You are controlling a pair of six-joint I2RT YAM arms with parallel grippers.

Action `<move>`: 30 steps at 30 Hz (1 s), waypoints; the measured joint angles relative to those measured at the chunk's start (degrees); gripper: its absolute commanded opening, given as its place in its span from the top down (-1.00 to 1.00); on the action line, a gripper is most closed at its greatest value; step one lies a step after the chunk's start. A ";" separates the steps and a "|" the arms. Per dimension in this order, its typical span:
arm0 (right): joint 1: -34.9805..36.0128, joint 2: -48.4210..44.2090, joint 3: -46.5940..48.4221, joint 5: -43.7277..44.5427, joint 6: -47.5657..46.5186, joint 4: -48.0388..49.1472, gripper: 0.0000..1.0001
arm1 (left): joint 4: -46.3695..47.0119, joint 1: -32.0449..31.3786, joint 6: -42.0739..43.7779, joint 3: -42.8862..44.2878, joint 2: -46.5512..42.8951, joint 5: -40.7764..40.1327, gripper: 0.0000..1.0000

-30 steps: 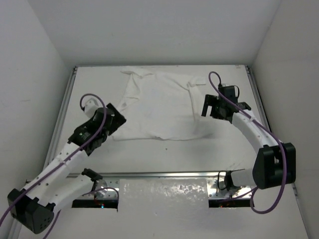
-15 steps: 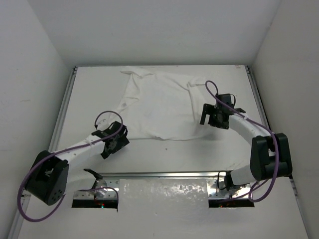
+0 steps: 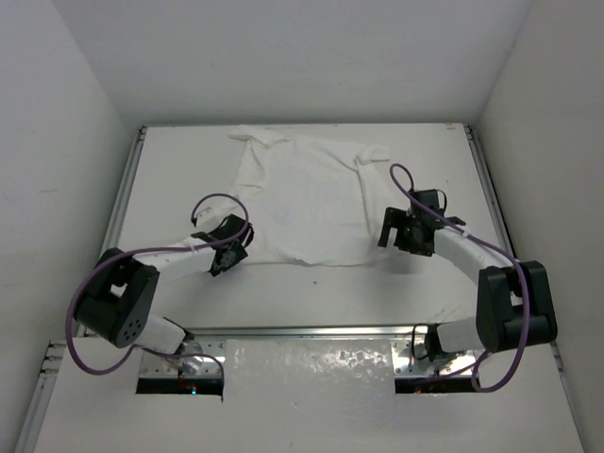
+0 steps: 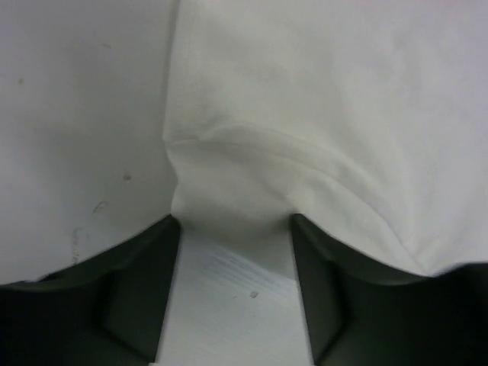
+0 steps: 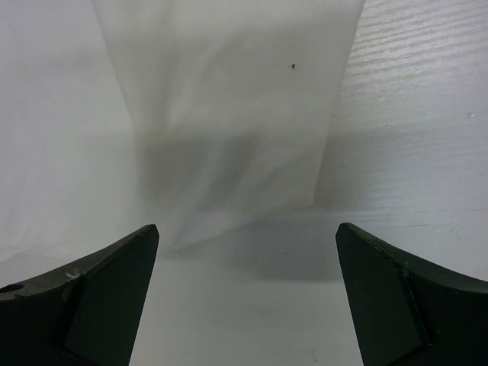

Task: Fold and stack the t-shirts
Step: Flatten out the tshirt

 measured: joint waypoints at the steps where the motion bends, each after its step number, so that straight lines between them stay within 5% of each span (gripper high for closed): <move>1: 0.00 -0.37 -0.07 -0.02 0.02 -0.02 -0.93 | 0.59 0.00 0.39 0.13 0.83 0.04 0.22; 5: 0.00 -2.27 -0.07 -0.02 0.00 -0.11 -0.94 | 1.14 0.00 0.66 -0.11 0.63 0.39 0.88; 11: 0.00 -2.99 -0.17 -0.13 0.31 -0.04 -0.89 | -2.89 0.00 1.99 -1.16 -11.32 1.01 1.00; 14: 0.00 -2.01 -0.31 -0.42 0.79 0.44 -0.68 | -6.12 0.00 3.80 2.14 -16.83 1.66 1.00; 18: 0.00 2.56 -0.31 -0.76 1.49 1.97 0.22 | -7.04 0.00 5.92 8.26 -19.47 2.89 1.00; 21: 0.00 6.27 -0.31 -1.81 2.34 2.78 0.26 | -6.86 0.00 7.28 9.70 -19.63 4.35 1.00; 24: 0.00 7.91 0.07 -2.58 2.12 3.52 0.92 | -7.15 0.00 8.50 9.66 -19.41 6.36 1.00; 30: 0.00 5.64 1.70 -2.86 2.34 1.70 1.00 | -9.97 1.01 10.64 13.00 -19.06 9.20 1.00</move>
